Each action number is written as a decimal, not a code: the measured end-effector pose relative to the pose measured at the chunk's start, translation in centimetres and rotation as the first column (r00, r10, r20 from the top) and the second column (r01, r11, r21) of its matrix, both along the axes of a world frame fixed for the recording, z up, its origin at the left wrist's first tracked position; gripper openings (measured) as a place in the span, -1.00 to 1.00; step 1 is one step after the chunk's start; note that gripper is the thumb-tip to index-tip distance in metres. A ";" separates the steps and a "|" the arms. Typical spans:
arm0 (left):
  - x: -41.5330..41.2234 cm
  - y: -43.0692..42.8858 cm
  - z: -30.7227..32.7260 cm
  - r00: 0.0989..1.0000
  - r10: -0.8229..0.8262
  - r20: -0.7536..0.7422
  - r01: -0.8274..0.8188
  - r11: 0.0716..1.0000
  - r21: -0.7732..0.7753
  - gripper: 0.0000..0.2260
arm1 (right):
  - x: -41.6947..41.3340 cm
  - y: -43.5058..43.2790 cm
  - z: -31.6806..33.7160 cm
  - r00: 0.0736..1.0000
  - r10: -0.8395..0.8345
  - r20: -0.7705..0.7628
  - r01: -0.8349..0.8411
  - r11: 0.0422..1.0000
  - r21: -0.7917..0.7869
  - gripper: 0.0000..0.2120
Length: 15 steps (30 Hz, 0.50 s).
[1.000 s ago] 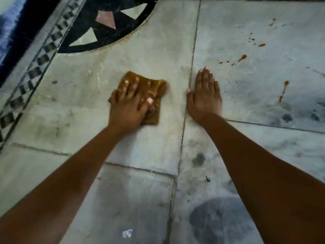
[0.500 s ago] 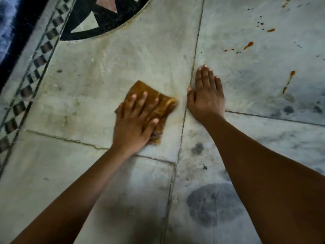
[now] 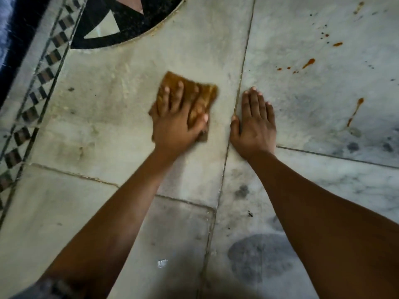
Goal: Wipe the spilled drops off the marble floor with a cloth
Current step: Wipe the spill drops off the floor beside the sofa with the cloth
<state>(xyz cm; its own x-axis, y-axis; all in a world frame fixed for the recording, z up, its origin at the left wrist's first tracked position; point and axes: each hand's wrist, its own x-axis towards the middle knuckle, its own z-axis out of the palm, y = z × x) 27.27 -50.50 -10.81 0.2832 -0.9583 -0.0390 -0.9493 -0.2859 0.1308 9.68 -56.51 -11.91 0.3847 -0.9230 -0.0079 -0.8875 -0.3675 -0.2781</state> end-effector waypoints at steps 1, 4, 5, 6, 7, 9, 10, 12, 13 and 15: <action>0.2 2.8 0.0 0.999 -0.050 0.020 0.050 0.999 -0.003 -0.39 | 0.0 0.0 0.0 1.000 -0.004 -0.004 0.004 1.000 0.007 -0.39; 4.2 8.3 0.4 1.000 0.013 0.022 -0.015 0.997 0.072 -0.35 | -0.1 0.0 0.0 1.000 -0.009 -0.023 0.010 1.000 0.018 -0.39; 6.1 8.4 0.6 0.994 0.106 0.013 -0.107 0.990 0.091 -0.32 | 0.0 0.0 0.0 1.000 -0.008 -0.021 0.008 1.000 0.018 -0.39; 7.8 7.5 0.8 0.978 0.210 -0.005 -0.208 0.972 0.110 -0.29 | 0.0 0.0 0.0 1.000 -0.008 -0.015 0.008 1.000 0.017 -0.40; 9.1 5.8 0.9 0.950 0.311 -0.033 -0.306 0.945 0.115 -0.27 | 0.0 0.0 0.0 1.000 -0.008 -0.010 0.008 1.000 0.015 -0.40; 10.3 0.8 1.1 0.883 0.462 -0.086 -0.451 0.884 0.120 -0.27 | 0.0 0.0 0.0 1.000 -0.010 -0.003 0.010 1.000 0.008 -0.40; 9.9 -1.8 1.1 0.867 0.490 -0.088 -0.477 0.869 0.131 -0.26 | -0.1 0.0 0.0 1.000 -0.010 -0.003 0.010 1.000 0.006 -0.40; 7.7 -5.9 1.0 0.897 0.433 -0.089 -0.421 0.898 0.131 -0.25 | 0.0 0.0 0.0 1.000 -0.008 -0.004 0.008 1.000 0.002 -0.40; 5.8 -6.9 0.8 0.930 0.357 -0.088 -0.346 0.930 0.122 -0.26 | 0.0 0.0 0.0 1.000 -0.008 -0.002 0.008 1.000 0.002 -0.40; 1.8 -6.5 0.4 0.984 0.169 -0.062 -0.163 0.982 0.096 -0.30 | 0.0 0.0 0.1 1.000 -0.006 -0.003 0.006 1.000 0.006 -0.39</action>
